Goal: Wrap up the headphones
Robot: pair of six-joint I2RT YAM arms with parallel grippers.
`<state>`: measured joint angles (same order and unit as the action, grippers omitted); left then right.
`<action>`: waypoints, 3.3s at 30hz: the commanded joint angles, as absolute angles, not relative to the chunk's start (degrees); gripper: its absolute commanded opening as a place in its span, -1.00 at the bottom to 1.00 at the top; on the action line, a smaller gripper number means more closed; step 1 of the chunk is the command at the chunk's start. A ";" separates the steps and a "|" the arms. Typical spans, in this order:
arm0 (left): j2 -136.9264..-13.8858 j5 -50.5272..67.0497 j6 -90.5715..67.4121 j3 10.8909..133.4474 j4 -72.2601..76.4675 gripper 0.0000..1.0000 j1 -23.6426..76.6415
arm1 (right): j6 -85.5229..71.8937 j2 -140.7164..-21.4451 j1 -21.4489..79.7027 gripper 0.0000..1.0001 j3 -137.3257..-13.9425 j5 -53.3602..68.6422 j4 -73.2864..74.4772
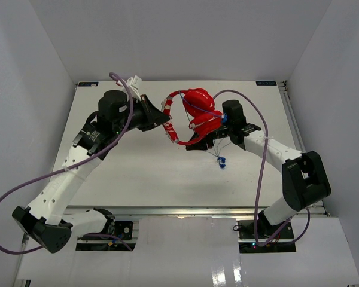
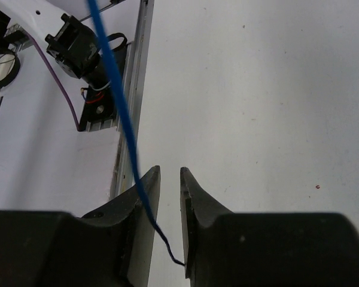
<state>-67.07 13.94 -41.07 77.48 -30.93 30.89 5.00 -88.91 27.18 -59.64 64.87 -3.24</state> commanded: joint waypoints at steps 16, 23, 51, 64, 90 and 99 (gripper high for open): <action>-65.65 -10.08 -46.40 87.28 -32.96 -1.00 31.11 | 18.34 -76.59 27.51 -0.63 -43.69 70.23 -5.41; -67.77 -19.50 -44.35 88.31 -33.58 -1.00 30.97 | 27.54 -71.73 28.36 -0.81 -47.62 63.72 8.97; -80.60 -10.14 -30.00 72.30 -36.16 -1.00 31.17 | 59.39 -73.99 44.34 -0.85 -82.12 6.84 31.11; -76.11 4.38 -26.13 64.88 -29.83 -1.00 33.15 | 56.74 -79.93 43.97 -0.77 -83.58 4.76 26.81; -64.10 21.65 -25.49 61.54 -21.72 -1.00 33.31 | 39.74 -83.66 31.73 -0.75 -81.47 27.90 29.87; -67.36 24.81 -25.73 63.39 -21.63 -1.00 33.76 | 35.72 -84.67 31.30 -0.85 -82.34 28.00 28.44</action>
